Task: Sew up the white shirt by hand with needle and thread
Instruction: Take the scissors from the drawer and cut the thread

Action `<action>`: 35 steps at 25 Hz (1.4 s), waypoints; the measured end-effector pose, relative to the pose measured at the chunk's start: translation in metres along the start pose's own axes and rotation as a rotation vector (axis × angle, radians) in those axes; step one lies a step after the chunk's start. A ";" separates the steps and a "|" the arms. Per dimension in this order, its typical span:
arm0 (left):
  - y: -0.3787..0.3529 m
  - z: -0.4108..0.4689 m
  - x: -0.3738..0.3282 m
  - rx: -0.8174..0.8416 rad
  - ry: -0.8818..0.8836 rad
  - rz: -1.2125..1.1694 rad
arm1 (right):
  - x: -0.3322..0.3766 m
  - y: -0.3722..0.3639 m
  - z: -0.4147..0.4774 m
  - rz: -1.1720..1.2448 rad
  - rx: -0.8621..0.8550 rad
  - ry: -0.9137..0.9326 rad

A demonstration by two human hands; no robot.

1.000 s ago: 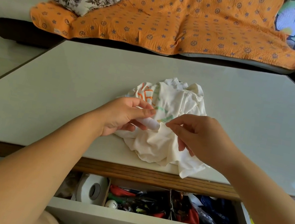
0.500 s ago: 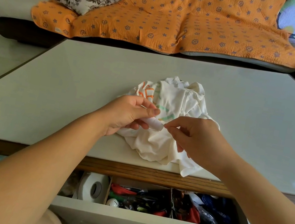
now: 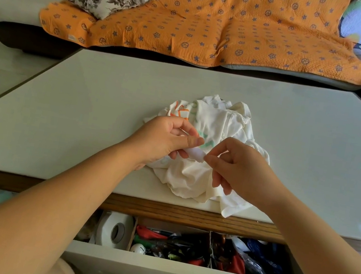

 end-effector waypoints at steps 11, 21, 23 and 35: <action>-0.004 -0.005 0.003 0.135 0.045 -0.239 | -0.013 0.022 -0.004 0.310 -0.084 -0.041; -0.003 -0.009 0.004 0.133 0.053 -0.169 | -0.013 0.017 0.001 0.195 0.036 -0.070; -0.005 -0.009 0.006 0.163 0.077 -0.222 | -0.014 0.025 0.001 0.205 0.083 -0.074; -0.022 -0.003 0.009 0.062 0.113 -0.645 | -0.021 0.006 0.006 0.423 -0.156 -0.069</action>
Point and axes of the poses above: each hand's wrist, its own z-axis towards the middle knuckle, its own y-axis out of the back of the hand, x = y × z, the point moved 10 cm from there along z, towards the middle knuckle, and after that the axes turned 6 degrees about x, right-handed, at the moved point
